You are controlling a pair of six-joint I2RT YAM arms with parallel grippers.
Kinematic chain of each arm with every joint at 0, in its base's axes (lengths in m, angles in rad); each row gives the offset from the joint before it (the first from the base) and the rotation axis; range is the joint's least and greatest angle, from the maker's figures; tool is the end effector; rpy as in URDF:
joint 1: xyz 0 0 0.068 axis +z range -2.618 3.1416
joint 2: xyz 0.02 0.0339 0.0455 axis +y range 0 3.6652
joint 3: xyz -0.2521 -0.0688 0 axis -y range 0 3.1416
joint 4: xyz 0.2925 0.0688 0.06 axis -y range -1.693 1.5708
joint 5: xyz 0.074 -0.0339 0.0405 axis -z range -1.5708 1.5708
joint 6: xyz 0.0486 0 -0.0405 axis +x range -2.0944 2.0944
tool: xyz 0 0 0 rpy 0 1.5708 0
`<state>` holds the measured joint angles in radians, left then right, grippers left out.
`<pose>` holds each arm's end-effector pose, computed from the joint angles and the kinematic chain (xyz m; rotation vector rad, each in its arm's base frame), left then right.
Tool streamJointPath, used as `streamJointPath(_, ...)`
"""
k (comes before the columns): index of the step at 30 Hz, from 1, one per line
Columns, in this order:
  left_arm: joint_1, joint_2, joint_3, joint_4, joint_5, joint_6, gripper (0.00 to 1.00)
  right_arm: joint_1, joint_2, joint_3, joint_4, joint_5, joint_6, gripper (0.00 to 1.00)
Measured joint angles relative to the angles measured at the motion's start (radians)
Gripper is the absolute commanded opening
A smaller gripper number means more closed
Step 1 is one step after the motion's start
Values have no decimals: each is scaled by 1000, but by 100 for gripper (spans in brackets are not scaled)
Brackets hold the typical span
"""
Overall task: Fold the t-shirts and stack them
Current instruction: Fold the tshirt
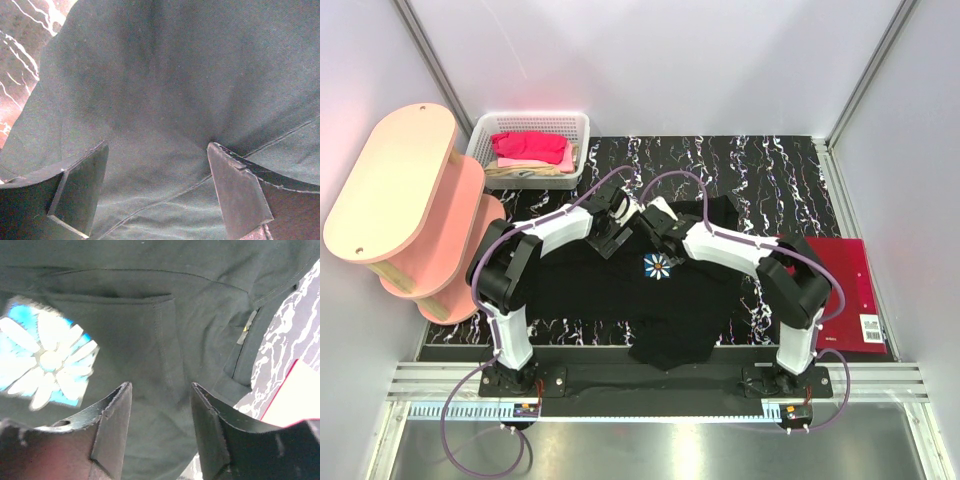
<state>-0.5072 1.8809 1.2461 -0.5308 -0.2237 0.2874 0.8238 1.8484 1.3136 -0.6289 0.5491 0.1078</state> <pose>0.3688 -0.1926 0.1169 0.9893 2.5189 0.2411 0.3020 0.2888 0.1525 -0.7431 2.4029 -0.3991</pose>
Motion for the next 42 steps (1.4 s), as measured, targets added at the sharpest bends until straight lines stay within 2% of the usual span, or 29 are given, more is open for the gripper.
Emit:
streamJointPath(14, 0, 0, 3, -10, -1, 0, 86, 0, 128, -1, 55, 34, -21, 50)
streamJointPath(34, 0, 8, 16, -27, -1, 1, 86, 20, 11, -135, 56, -19, 72, 53)
streamJointPath(41, 0, 8, 16, -27, -1, 1, 86, 23, 33, -122, 48, -6, 84, 42)
streamJointPath(42, 0, 8, 16, -27, -1, 1, 86, 23, 48, -111, 45, 1, 85, 38)
